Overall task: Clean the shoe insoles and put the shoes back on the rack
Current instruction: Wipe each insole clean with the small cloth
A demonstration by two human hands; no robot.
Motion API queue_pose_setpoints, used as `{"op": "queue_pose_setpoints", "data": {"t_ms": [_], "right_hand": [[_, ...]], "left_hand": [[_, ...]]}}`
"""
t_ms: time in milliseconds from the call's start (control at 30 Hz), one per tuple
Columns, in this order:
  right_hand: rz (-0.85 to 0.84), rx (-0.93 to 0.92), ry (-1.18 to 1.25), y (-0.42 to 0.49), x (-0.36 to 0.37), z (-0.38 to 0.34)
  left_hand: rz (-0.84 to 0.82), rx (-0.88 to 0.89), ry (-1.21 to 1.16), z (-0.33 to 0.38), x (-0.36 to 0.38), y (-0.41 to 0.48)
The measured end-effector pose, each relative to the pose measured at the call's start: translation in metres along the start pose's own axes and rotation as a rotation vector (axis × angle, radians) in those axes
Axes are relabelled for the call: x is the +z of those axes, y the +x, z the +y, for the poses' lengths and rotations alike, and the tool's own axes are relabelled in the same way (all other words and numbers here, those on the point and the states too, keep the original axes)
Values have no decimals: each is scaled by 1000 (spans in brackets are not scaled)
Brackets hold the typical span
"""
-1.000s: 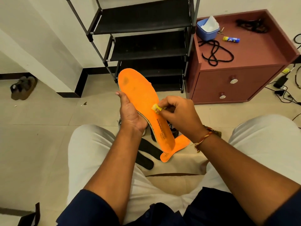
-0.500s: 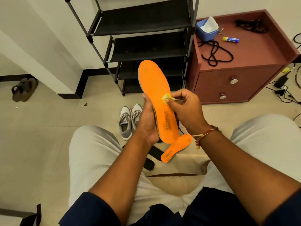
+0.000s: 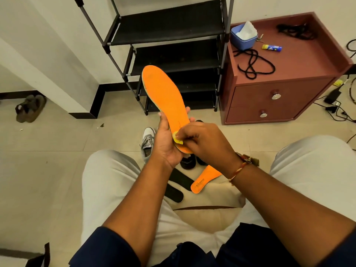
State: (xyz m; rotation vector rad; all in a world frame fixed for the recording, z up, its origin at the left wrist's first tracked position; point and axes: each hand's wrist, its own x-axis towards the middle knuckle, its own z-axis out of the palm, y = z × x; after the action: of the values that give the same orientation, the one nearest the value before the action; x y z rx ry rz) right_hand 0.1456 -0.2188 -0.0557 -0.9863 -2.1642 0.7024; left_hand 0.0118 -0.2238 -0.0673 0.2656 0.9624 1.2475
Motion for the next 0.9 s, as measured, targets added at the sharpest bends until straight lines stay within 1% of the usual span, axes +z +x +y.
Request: {"op": "queue_pose_setpoints", "data": {"t_ms": [33, 133, 167, 233, 333, 400, 433, 533, 600, 700, 767, 800, 900], "right_hand": [[25, -11, -42, 3, -3, 4], [170, 40, -155, 13, -16, 20], [192, 52, -169, 13, -17, 22], [151, 50, -146, 9, -14, 17], [-17, 36, -17, 1, -11, 3], [-67, 35, 43, 1, -15, 2], [-62, 34, 37, 2, -16, 4], [24, 52, -72, 5, -17, 13], [39, 89, -66, 4, -16, 12], [-77, 76, 55, -2, -12, -5], [-134, 61, 86, -4, -10, -9], [-121, 70, 70, -3, -10, -6], [-8, 121, -10, 1, -15, 12]], "left_hand": [[-10, 3, 7, -2, 0, -1], [-33, 11, 19, -13, 5, -2], [-36, 23, 21, -13, 6, -2], [-28, 43, 4, -9, 3, 0], [30, 87, -1, 0, -4, 7], [68, 133, 1, 6, -6, 8], [80, 159, -11, 8, -6, 8], [129, 222, -30, 12, -7, 8], [145, 237, -28, 13, -8, 8], [154, 244, -47, 16, -8, 7], [180, 260, -47, 17, -9, 7], [193, 265, -46, 17, -10, 8], [201, 260, -64, 15, -10, 7]]}}
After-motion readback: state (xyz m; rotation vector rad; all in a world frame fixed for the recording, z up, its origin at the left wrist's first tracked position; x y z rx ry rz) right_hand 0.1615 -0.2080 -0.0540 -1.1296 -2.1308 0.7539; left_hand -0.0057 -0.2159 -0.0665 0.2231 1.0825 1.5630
